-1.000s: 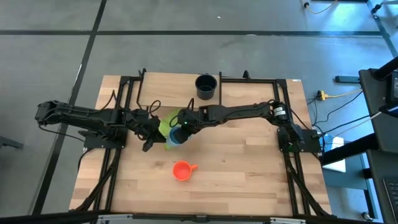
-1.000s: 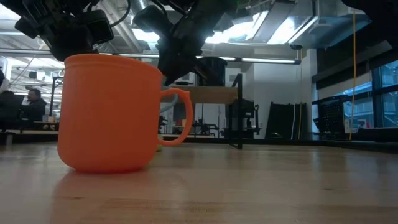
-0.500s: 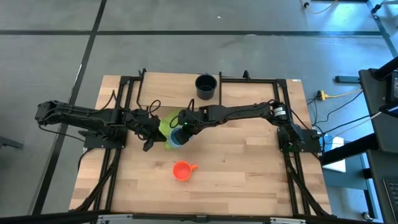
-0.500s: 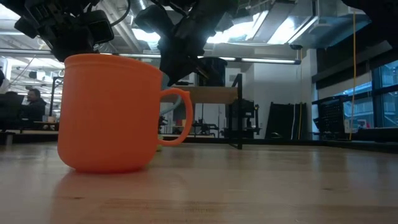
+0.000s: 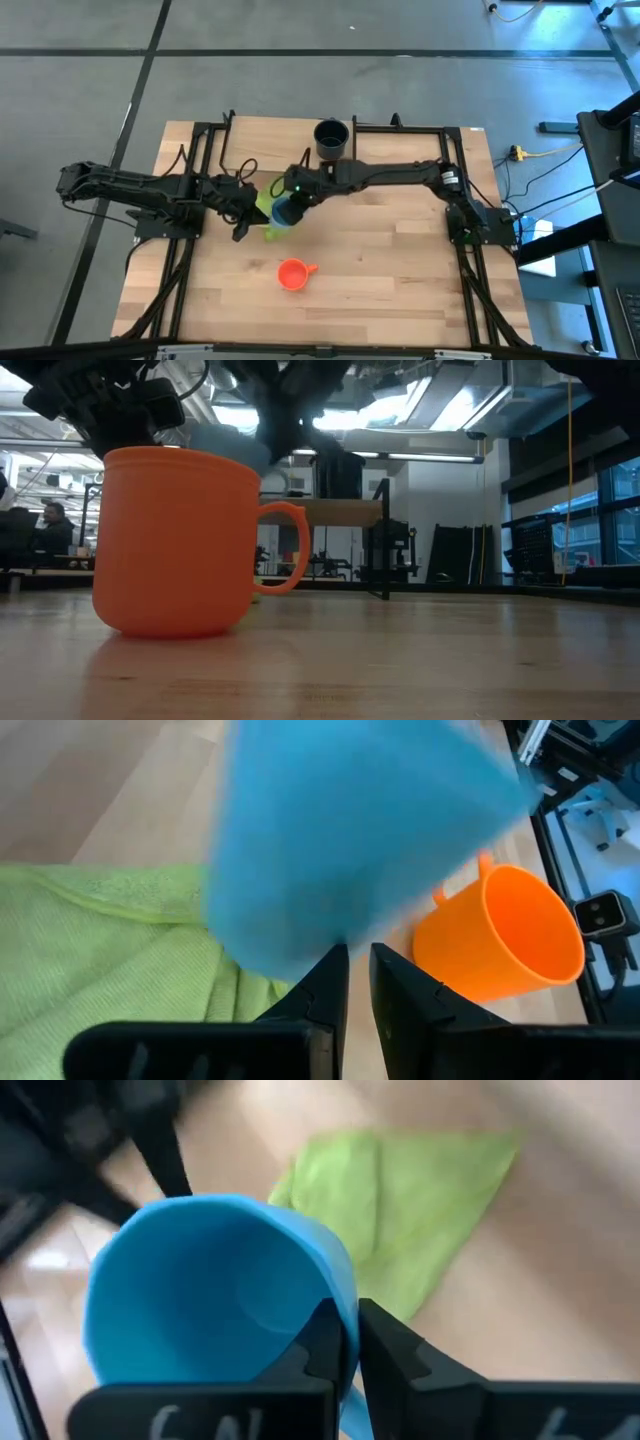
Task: Stack small to large cups/mugs on shelf
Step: Put the blue mug on the shelf
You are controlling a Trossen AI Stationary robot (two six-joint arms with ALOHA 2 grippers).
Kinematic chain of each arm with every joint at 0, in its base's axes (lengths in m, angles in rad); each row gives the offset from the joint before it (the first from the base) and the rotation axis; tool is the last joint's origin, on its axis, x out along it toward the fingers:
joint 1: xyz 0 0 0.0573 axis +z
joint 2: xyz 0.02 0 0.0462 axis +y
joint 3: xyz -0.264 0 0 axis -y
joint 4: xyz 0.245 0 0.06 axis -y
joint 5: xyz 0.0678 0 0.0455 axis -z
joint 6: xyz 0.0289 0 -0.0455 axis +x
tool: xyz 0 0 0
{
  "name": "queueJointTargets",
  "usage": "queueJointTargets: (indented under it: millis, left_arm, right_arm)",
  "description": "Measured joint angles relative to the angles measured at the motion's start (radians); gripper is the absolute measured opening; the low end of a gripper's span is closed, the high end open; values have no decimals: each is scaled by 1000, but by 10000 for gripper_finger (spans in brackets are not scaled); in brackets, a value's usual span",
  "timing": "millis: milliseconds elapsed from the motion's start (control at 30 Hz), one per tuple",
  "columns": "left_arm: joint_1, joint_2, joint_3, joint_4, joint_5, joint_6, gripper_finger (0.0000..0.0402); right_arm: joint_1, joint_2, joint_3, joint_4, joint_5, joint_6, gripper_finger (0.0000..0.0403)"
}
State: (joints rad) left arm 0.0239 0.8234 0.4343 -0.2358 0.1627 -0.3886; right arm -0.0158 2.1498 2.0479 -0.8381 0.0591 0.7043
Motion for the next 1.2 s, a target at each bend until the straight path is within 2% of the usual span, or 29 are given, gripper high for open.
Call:
queueJointTargets:
  millis: [167, 300, 567, 933, 1200]
  left_arm:
    - [0, 1, -1, 33, -9, -20, 41]
    - [0, 1, -1, 120, -23, -28, 41]
    - [32, 1, 10, 159, -25, -47, 40]
    - [91, 1, 10, 165, -12, -47, 40]
    - [104, 1, 14, 223, 5, -48, 40]
  right_arm:
    - [-39, -7, 140, -75, 87, -81, 24]
    - [-66, -3, 233, -97, 151, -159, 23]
    - [-127, -3, 277, -184, 207, -286, 25]
    - [-139, -3, 277, -56, 199, -664, 27]
    - [-210, -3, 277, -63, 124, -760, 29]
